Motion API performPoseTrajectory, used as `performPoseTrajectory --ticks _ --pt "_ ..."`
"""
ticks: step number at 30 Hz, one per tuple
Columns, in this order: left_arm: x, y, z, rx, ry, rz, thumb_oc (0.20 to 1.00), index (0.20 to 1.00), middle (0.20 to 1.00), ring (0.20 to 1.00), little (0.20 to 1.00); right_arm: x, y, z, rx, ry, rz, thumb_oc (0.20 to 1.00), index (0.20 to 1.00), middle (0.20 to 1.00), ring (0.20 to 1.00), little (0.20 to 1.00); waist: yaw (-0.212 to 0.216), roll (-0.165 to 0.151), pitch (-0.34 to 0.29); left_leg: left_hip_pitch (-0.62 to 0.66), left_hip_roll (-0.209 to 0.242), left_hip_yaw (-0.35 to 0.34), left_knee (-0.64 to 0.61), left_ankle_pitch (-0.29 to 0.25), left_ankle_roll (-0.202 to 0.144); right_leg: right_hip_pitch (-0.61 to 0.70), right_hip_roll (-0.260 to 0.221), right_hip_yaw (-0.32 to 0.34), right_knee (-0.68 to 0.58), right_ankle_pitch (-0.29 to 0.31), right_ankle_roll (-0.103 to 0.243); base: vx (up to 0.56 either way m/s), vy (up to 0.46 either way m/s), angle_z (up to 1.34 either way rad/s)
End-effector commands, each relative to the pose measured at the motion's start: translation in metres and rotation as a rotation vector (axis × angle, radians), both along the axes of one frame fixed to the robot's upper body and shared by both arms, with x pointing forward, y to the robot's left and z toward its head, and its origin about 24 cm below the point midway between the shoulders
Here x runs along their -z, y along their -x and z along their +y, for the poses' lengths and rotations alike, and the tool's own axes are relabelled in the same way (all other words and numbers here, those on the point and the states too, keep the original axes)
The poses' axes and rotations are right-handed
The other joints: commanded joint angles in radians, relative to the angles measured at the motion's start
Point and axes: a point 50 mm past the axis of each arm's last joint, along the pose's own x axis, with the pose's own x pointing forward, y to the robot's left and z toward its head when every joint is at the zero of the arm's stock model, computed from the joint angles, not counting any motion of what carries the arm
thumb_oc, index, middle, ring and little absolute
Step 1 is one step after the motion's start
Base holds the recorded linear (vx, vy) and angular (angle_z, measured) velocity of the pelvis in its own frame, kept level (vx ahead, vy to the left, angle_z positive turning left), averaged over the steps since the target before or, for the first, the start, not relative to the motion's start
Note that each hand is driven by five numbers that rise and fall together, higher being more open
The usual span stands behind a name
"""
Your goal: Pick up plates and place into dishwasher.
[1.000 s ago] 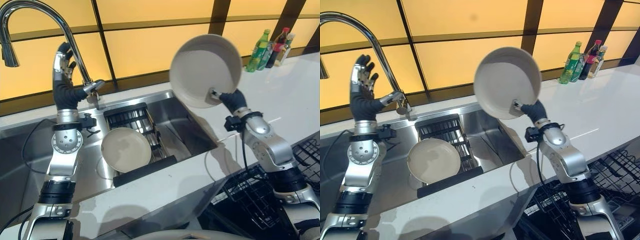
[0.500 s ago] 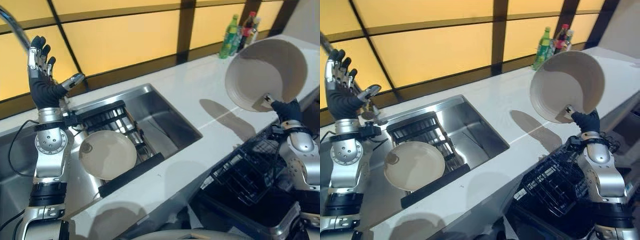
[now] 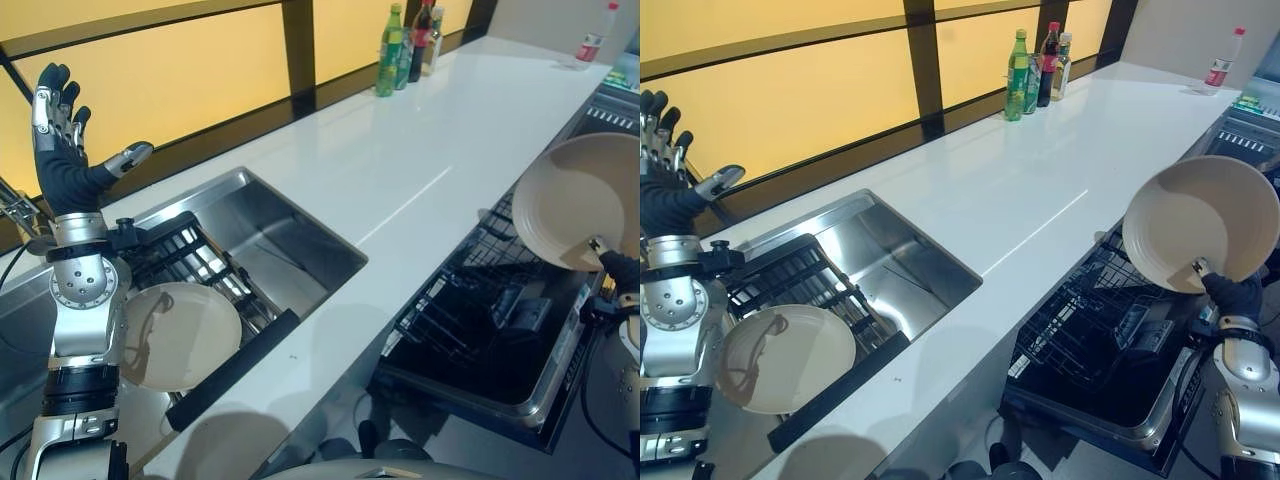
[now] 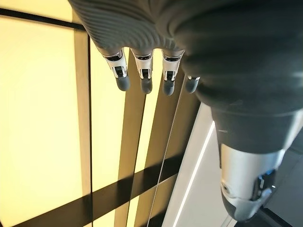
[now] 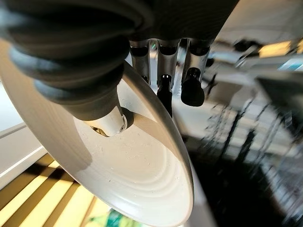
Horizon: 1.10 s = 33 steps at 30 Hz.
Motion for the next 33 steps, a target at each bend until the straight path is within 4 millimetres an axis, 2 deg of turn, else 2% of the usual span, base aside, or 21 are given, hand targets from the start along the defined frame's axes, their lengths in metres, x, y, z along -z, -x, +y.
performPoseTrajectory --ticks 1,6,11,21,27,33 --pt "-0.009 0.01 0.021 -0.074 -0.092 -0.013 1.0 1.0 1.0 1.0 1.0 -0.016 0.013 -0.02 0.101 0.092 -0.06 0.2 0.2 0.2 0.2 0.2 -0.043 -0.009 -0.041 -0.072 0.002 -0.041 0.001 0.009 0.036 0.008 -0.093 0.026 0.155 -0.111 0.111 0.0 -0.082 -0.13" --pt "-0.007 0.013 0.022 -0.077 -0.106 -0.01 1.0 1.0 1.0 1.0 1.0 0.004 0.03 -0.035 0.199 0.095 0.035 0.2 0.2 0.2 0.2 0.2 -0.052 -0.004 -0.026 -0.08 0.009 -0.038 0.003 0.014 0.034 -0.001 -0.08 0.031 0.154 -0.121 0.105 -0.01 -0.087 -0.04" --pt "-0.008 0.014 0.021 -0.072 -0.114 -0.002 1.0 1.0 1.0 1.0 1.0 0.015 0.033 -0.035 0.16 0.047 0.067 0.2 0.2 0.2 0.2 0.2 -0.05 0.006 -0.018 -0.09 0.017 -0.042 0.004 0.023 0.026 -0.003 -0.07 0.029 0.146 -0.122 0.099 0.02 -0.08 -0.02" --pt "-0.002 0.012 0.019 -0.051 -0.13 0.036 1.0 1.0 1.0 1.0 1.0 0.028 0.016 -0.021 -0.06 0.052 0.194 0.2 0.2 0.2 0.2 0.2 -0.016 0.01 -0.013 -0.104 0.027 -0.074 0.007 0.034 0.008 0.011 -0.064 -0.003 0.128 -0.125 0.084 0.07 -0.073 0.01" --pt "-0.001 0.01 0.018 -0.053 -0.15 0.061 1.0 1.0 1.0 1.0 1.0 0.032 0.0 -0.014 -0.229 0.149 0.365 0.2 0.2 0.2 0.2 0.2 0.018 0.013 0.003 -0.135 0.038 -0.097 0.009 0.054 -0.007 0.006 -0.063 -0.024 0.117 -0.122 0.077 0.04 -0.071 0.03" --pt "-0.009 0.008 0.015 -0.039 -0.177 0.044 1.0 1.0 1.0 1.0 1.0 0.028 -0.013 -0.025 -0.253 0.295 0.508 0.2 0.2 0.2 0.2 0.2 0.05 0.027 0.036 -0.183 0.048 -0.124 0.014 0.078 -0.022 -0.022 -0.059 -0.042 0.129 -0.125 0.065 -0.06 -0.062 0.08"
